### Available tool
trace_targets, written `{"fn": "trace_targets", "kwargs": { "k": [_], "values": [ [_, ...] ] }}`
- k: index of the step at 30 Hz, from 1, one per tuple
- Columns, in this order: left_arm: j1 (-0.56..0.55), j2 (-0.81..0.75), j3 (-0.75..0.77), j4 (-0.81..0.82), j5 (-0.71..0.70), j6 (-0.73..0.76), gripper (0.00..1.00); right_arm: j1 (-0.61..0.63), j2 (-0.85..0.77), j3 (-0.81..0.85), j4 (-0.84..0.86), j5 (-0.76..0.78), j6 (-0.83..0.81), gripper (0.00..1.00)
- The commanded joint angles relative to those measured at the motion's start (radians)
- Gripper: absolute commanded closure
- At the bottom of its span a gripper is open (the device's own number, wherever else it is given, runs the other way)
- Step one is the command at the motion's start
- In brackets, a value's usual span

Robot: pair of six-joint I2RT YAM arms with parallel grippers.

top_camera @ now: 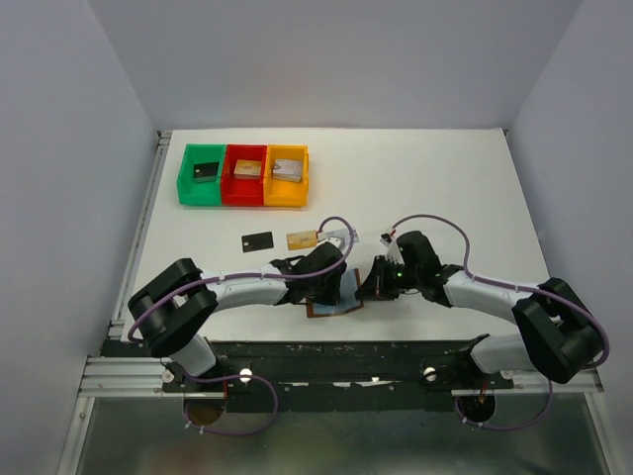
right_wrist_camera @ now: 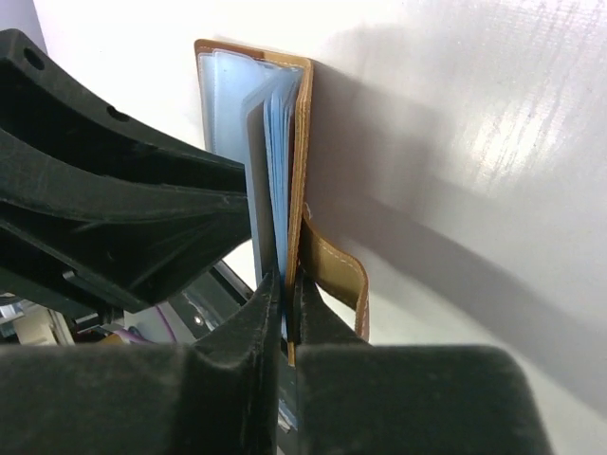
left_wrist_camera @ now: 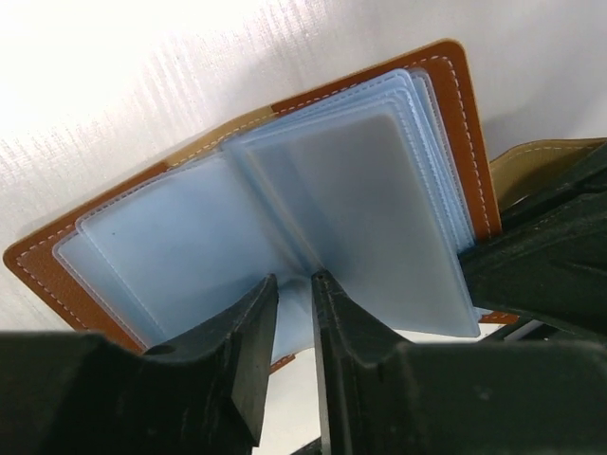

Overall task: Take the credit cards out of the card holder
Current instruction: Remove the credit card from the card holder.

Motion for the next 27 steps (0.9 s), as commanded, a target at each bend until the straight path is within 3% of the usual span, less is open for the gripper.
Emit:
{"fn": "trace_targets", "kwargs": {
  "k": [1,2,12,22,27],
  "values": [
    [0.007,-0.017,-0.018,-0.031,0.012,0.015,0.58,0.007,-0.018,0.019,0.047,-0.057,-0.003,0.95],
    [0.01,-0.027,-0.016,-0.045,0.006,0.014,0.56,0.007,-0.02,0.019,0.043,-0.057,-0.003,1.0],
    [0.064,-0.22,-0.059,-0.077,-0.016,0.0,0.39,0.007,-0.101,0.048,-0.118,0.02,-0.033,1.0],
    [0.072,-0.231,-0.005,0.055,0.133,-0.006,0.33,0.056,-0.121,0.183,-0.397,0.189,-0.061,1.0],
    [0.049,-0.18,0.044,0.047,0.132,0.007,0.31,0.098,-0.084,0.229,-0.5,0.302,-0.053,1.0]
  ]
}}
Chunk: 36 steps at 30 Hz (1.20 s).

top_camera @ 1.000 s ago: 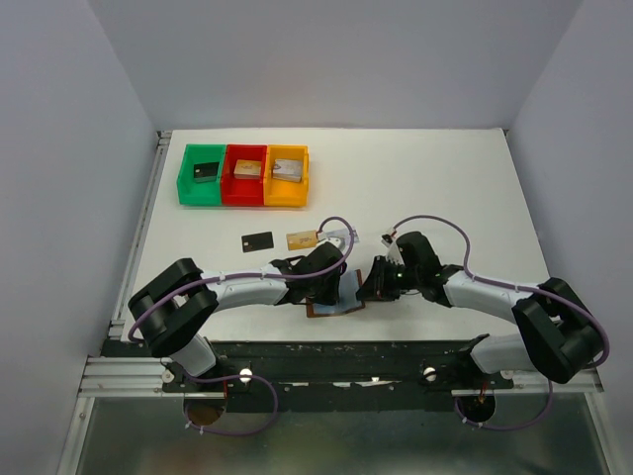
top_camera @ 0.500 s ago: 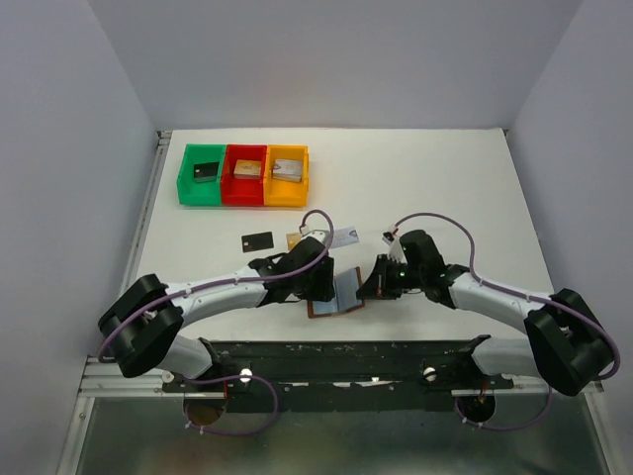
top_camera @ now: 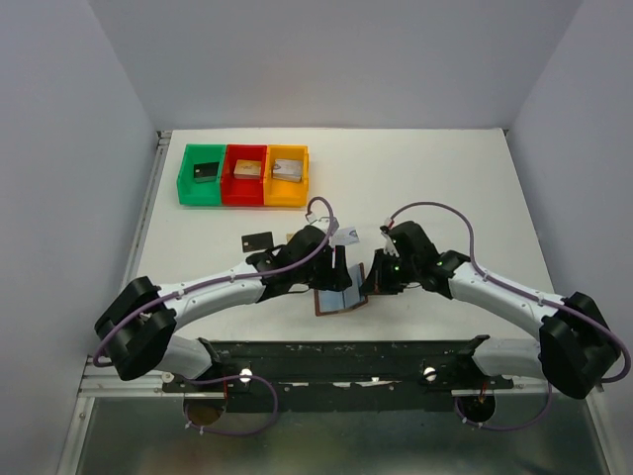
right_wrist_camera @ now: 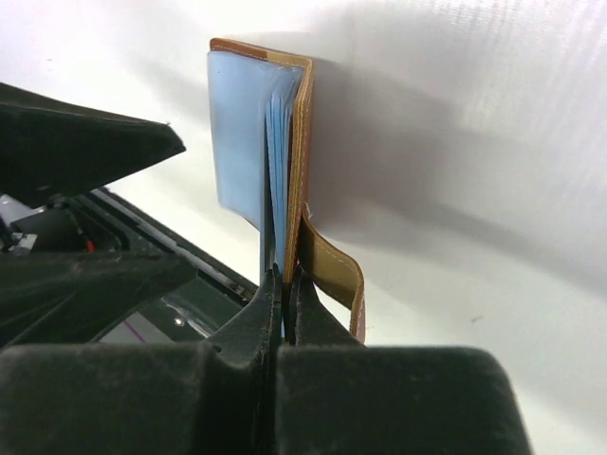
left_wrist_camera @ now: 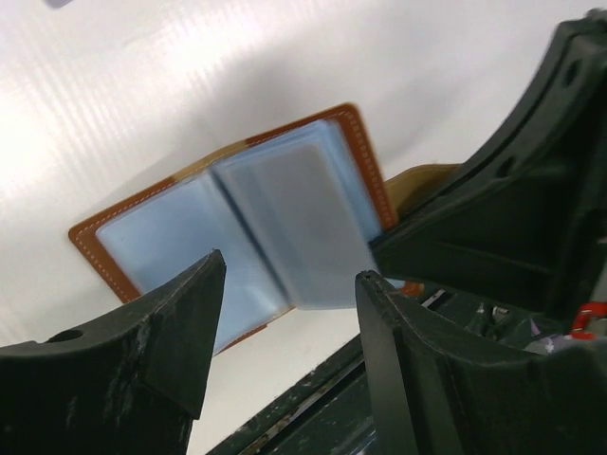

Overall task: Take the credit cards out of the card holder
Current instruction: Remove the credit card from the card holder.

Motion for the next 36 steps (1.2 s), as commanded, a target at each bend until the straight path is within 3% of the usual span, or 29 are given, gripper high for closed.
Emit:
{"fn": "trace_targets", "kwargs": {
  "k": [1,24,36],
  "values": [
    [-0.025,0.039,0.058,0.044,0.033,0.008,0.31,0.033,0.025,0.046,-0.133,0.133,-0.006,1.0],
    [-0.069,0.17,0.126,0.023,0.006,0.026,0.3,0.095,0.096,0.094,-0.148,0.171,0.037,1.0],
    [-0.079,0.199,0.141,-0.089,-0.056,0.035,0.48,0.098,0.077,0.092,-0.159,0.181,0.035,1.0]
  ]
}}
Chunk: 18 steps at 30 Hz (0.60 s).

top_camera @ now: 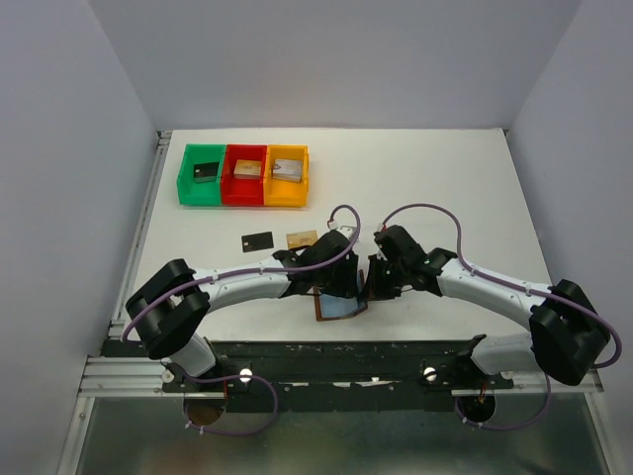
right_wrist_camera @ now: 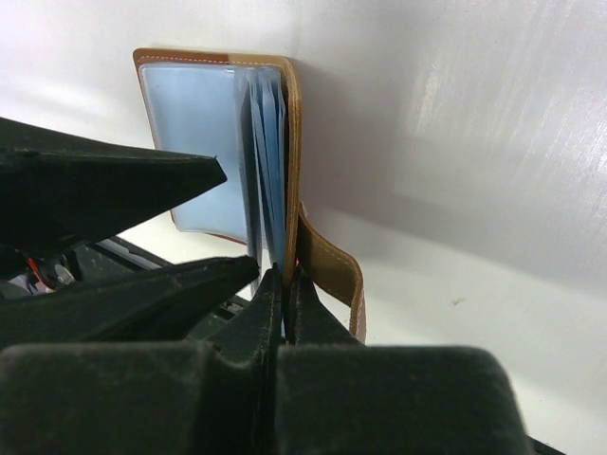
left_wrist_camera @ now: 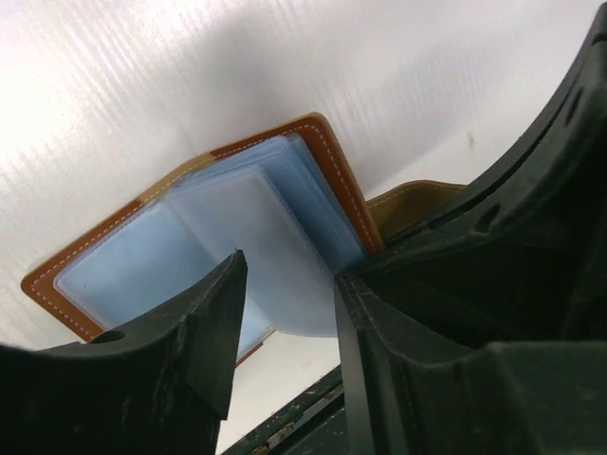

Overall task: Take the credit cards out of the card holder
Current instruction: Remove the credit card from the card holder.

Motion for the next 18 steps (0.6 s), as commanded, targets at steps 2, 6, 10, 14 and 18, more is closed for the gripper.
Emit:
{"fn": "trace_targets", "kwargs": {
  "k": [2,6,10,14,18],
  "values": [
    [-0.007,0.002,0.013,-0.071,-0.075,0.01,0.5,0.009,-0.009,0.024,-0.034,0.036,0.008,1.0],
    [-0.007,-0.036,-0.008,-0.084,-0.105,-0.001,0.53,0.009,-0.019,0.021,-0.039,0.041,0.011,1.0],
    [-0.007,-0.084,-0.041,-0.084,-0.121,-0.012,0.55,0.009,-0.024,0.014,-0.039,0.045,0.01,1.0],
    [-0.007,-0.104,-0.065,-0.082,-0.127,-0.018,0.59,0.009,-0.025,0.007,-0.037,0.048,0.014,1.0],
    [-0.005,-0.104,-0.087,-0.074,-0.125,-0.024,0.64,0.008,-0.024,0.003,-0.036,0.051,0.016,1.0]
  ]
}}
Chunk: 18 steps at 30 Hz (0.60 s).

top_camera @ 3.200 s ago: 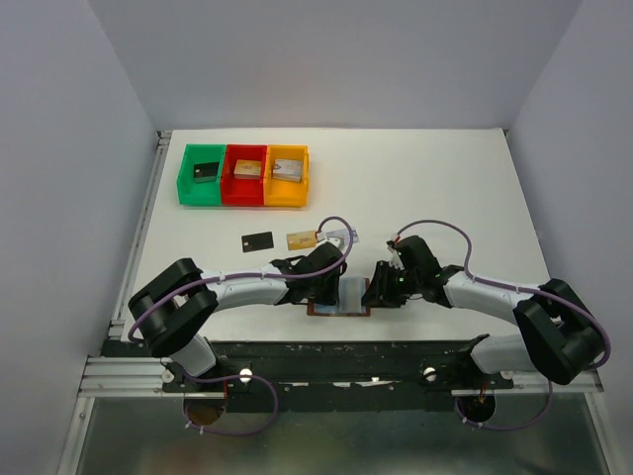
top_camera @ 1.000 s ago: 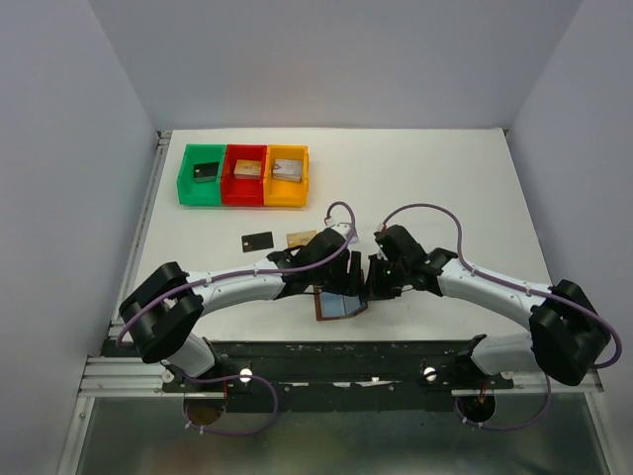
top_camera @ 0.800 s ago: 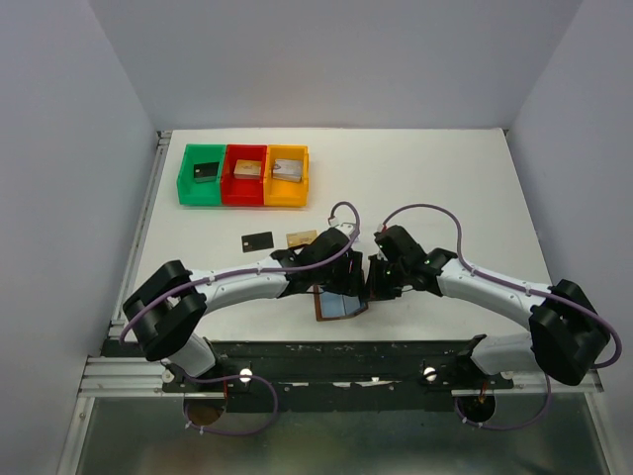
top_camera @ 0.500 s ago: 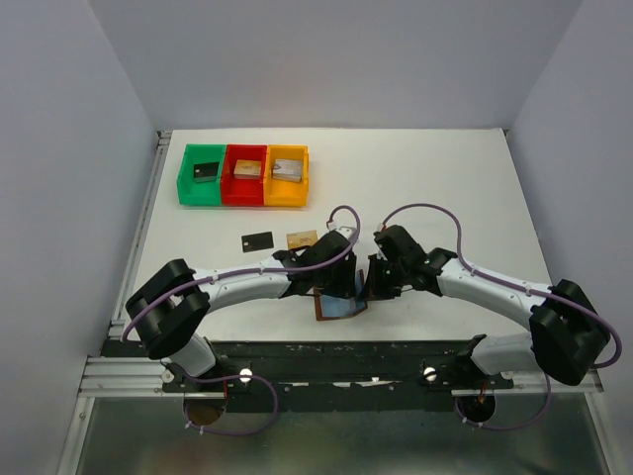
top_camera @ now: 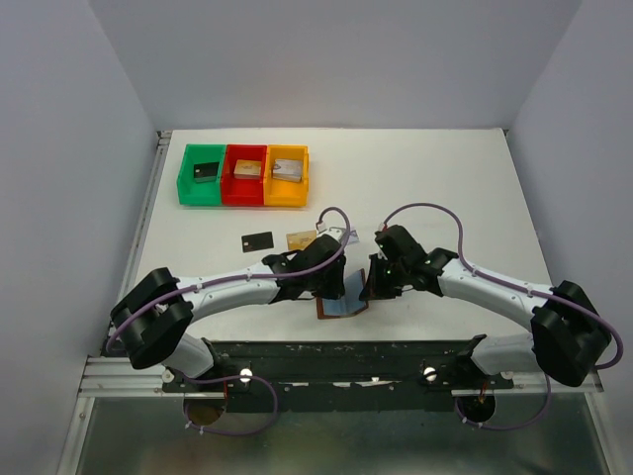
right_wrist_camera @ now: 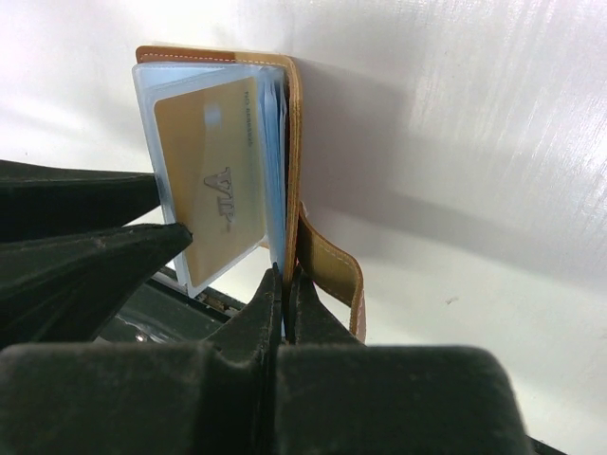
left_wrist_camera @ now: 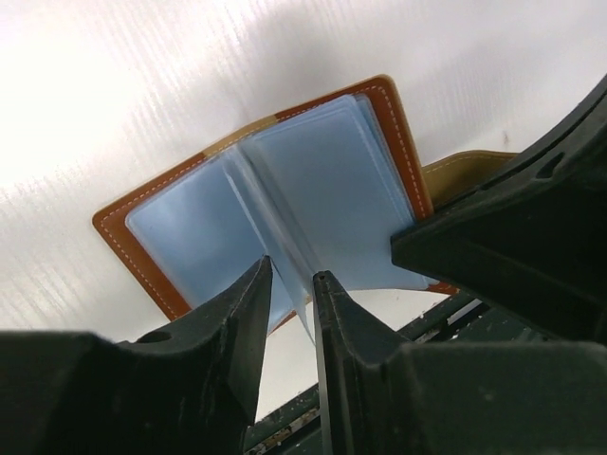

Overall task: Take the credit cards out of the card holder
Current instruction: Remove the credit card from the card holder.

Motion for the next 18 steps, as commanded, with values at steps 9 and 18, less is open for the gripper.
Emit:
{"fn": "trace_targets", "kwargs": {
  "k": [9,18],
  "values": [
    [-0.002,-0.018,-0.065,-0.029,-0.05,-0.015,0.73,0.009,-0.023,-0.013,-0.025,0.038,0.014,1.0],
    [-0.001,-0.035,-0.082,-0.066,-0.092,-0.017,0.86,0.009,-0.046,-0.021,-0.039,0.05,0.007,0.94]
  ]
}}
